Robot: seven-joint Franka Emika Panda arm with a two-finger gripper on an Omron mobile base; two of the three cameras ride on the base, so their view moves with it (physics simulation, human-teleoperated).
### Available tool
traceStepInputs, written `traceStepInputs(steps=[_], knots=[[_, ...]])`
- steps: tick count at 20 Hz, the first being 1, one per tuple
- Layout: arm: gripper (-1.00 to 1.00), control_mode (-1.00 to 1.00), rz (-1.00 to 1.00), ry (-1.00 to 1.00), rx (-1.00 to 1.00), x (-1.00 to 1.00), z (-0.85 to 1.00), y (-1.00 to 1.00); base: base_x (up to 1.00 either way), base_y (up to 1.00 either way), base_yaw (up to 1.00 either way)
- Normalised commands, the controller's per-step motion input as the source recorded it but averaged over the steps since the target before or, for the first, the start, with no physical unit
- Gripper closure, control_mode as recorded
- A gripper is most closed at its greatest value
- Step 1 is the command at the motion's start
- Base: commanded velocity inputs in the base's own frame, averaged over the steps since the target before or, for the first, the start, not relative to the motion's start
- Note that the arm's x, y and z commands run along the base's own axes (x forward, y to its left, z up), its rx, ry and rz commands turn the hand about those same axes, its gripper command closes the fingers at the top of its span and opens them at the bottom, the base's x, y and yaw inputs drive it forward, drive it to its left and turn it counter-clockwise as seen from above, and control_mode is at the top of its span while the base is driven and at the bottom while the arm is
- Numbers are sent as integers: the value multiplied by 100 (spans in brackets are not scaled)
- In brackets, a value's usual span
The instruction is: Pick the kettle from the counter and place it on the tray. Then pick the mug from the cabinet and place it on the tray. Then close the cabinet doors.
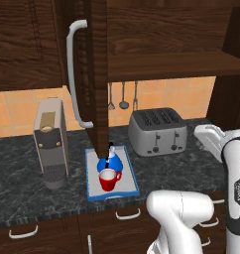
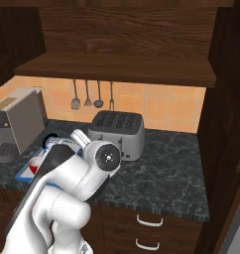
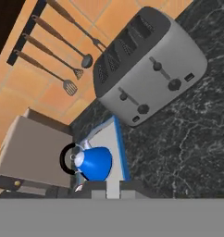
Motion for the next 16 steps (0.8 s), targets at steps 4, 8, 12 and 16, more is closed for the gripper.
traceStepInputs(steps=[4, 8, 12, 16], knots=[[100, -100, -13, 0, 7, -3, 28, -52, 0, 0, 0], [100, -100, -11, 0, 7, -4, 14, -58, 0, 0, 0], [100, -100, -11, 0, 7, -8, 1, -59, 0, 0, 0], [100, -100, -9, -1, 6, -35, 24, -75, 0, 0, 0]])
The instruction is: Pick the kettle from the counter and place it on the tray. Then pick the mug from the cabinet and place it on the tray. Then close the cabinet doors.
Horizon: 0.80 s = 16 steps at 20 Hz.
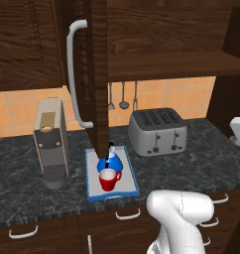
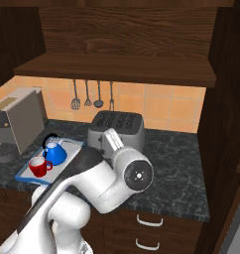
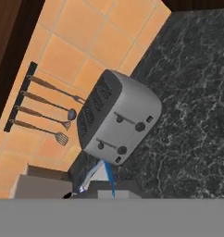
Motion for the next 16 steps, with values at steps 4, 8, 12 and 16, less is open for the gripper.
traceStepInputs(steps=[4, 8, 12, 16], knots=[[100, -100, -7, 0, 3, -60, 32, -87, 0, 0, 0], [100, -100, 1, -2, 21, -23, 0, -93, 0, 0, 0], [100, -100, 12, -49, 40, -38, 6, -59, 0, 0, 0], [100, -100, 4, -74, 33, -22, 0, -43, 0, 0, 0]])
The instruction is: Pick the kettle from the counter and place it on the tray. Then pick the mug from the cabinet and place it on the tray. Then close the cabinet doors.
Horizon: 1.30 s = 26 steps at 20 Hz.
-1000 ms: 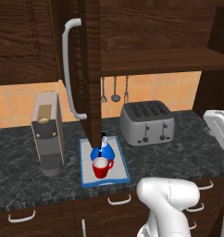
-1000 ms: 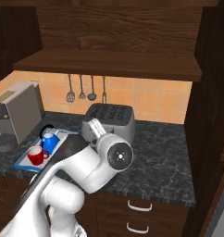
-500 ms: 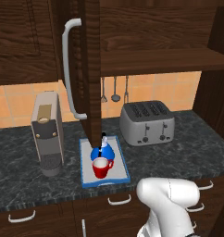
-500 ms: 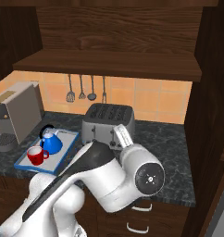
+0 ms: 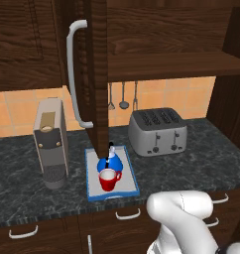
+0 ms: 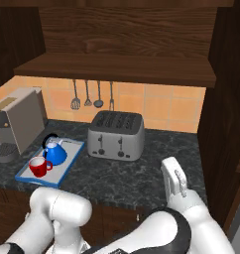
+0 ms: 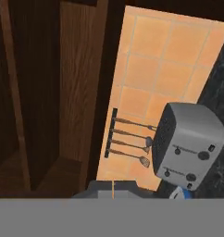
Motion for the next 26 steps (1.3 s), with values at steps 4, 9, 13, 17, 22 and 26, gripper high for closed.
traceStepInputs(steps=[4, 9, 13, 17, 22, 26], knots=[[100, -100, 1, -69, 28, -15, 0, -45, 0, 0, 0], [100, -100, 5, -11, 9, -23, 2, -31, 0, 0, 0], [100, -100, 0, -14, 10, -34, 23, -66, 0, 0, 0], [100, -100, 0, -12, 14, -24, 30, -71, 0, 0, 0], [100, -100, 0, -6, 18, -11, 34, -70, 0, 0, 0], [100, -100, 0, 0, 13, 0, 3, -61, 0, 0, 0]])
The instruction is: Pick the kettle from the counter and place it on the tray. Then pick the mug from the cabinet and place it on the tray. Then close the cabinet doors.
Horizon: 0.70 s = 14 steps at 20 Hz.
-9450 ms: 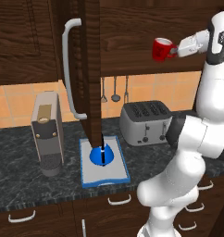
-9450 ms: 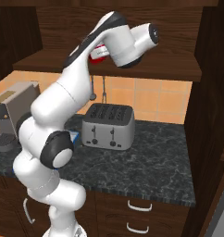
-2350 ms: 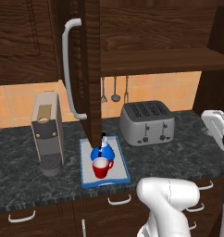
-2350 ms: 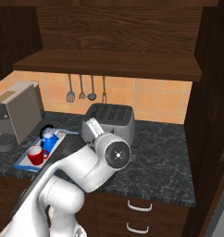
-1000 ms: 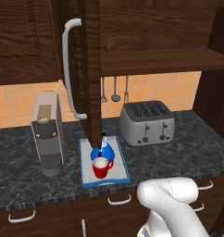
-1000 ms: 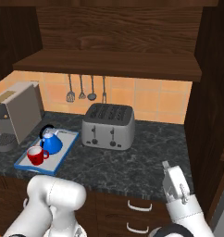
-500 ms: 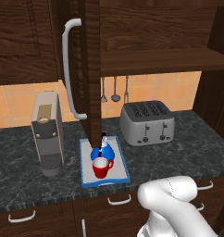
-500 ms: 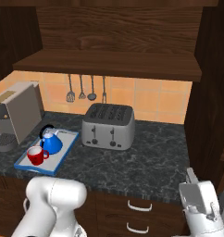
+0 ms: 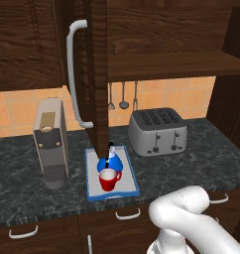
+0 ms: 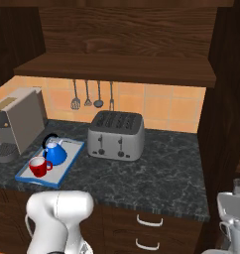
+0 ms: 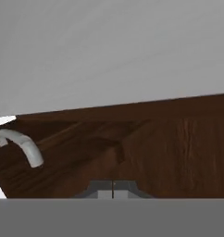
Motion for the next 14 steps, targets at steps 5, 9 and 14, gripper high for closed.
traceStepInputs(steps=[5, 9, 14], knots=[[100, -100, 0, 0, 14, 0, 16, -69, 0, 0, 0], [100, -100, 0, 1, 11, 7, 85, -16, 0, 0, 0], [100, -100, 0, 10, 0, 32, 70, 46, 0, 0, 0]])
